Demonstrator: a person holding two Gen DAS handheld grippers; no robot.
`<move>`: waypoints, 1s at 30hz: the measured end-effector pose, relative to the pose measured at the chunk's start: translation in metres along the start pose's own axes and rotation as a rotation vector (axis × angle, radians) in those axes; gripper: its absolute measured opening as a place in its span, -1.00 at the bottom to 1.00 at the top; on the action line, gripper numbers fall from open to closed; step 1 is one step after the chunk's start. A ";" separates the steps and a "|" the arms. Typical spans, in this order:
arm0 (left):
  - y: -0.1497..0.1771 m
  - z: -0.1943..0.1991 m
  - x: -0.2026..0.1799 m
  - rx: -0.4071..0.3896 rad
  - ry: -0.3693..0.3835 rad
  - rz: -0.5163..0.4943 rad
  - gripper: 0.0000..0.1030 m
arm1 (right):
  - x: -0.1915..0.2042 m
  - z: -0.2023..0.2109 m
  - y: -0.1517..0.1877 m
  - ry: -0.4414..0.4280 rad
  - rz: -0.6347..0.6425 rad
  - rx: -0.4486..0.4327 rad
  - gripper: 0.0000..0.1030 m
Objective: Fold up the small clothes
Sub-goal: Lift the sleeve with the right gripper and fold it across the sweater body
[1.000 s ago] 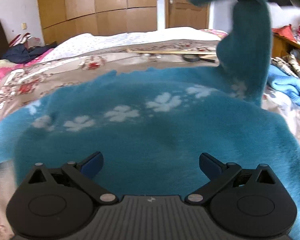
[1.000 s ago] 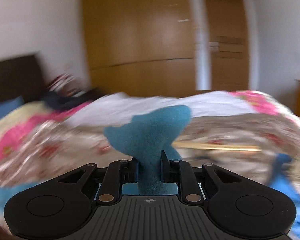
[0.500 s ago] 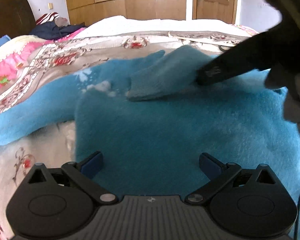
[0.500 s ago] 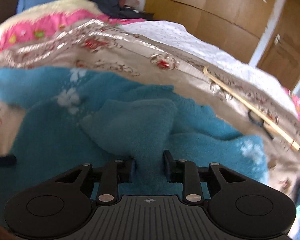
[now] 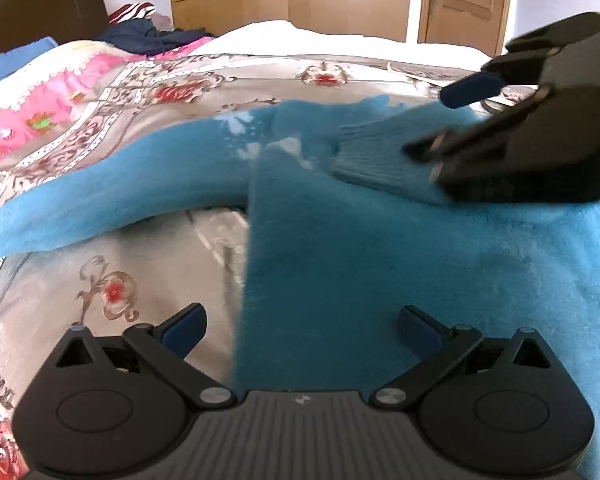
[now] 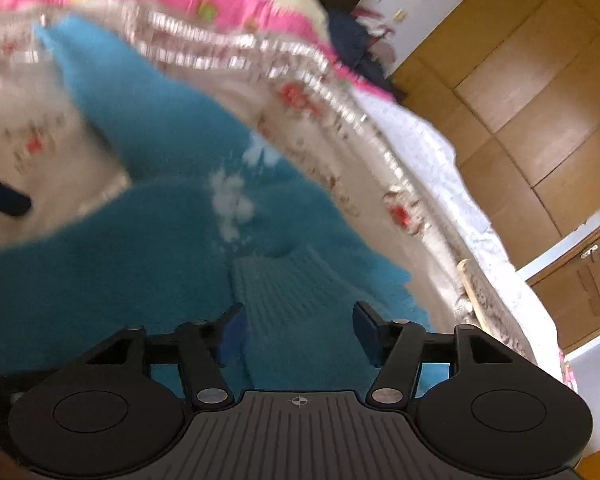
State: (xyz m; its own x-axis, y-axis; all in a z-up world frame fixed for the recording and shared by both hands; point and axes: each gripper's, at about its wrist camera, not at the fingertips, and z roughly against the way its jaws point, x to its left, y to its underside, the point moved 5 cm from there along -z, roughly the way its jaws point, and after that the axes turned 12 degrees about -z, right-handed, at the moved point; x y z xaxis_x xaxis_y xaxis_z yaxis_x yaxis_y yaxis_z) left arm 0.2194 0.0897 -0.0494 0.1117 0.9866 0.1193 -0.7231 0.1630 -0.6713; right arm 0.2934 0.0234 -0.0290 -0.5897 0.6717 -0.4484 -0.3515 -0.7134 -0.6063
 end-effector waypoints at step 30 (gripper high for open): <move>0.006 -0.015 0.004 -0.002 0.032 0.012 1.00 | -0.017 -0.014 -0.030 -0.257 -0.571 -0.013 -0.53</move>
State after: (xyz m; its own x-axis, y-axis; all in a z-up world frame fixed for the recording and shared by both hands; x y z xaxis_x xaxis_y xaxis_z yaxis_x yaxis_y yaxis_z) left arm 0.2255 0.0946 -0.0637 0.1245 0.9883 0.0880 -0.7230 0.1511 -0.6741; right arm 0.3239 0.0362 -0.0122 -0.4676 0.8757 0.1200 -0.6551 -0.2522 -0.7122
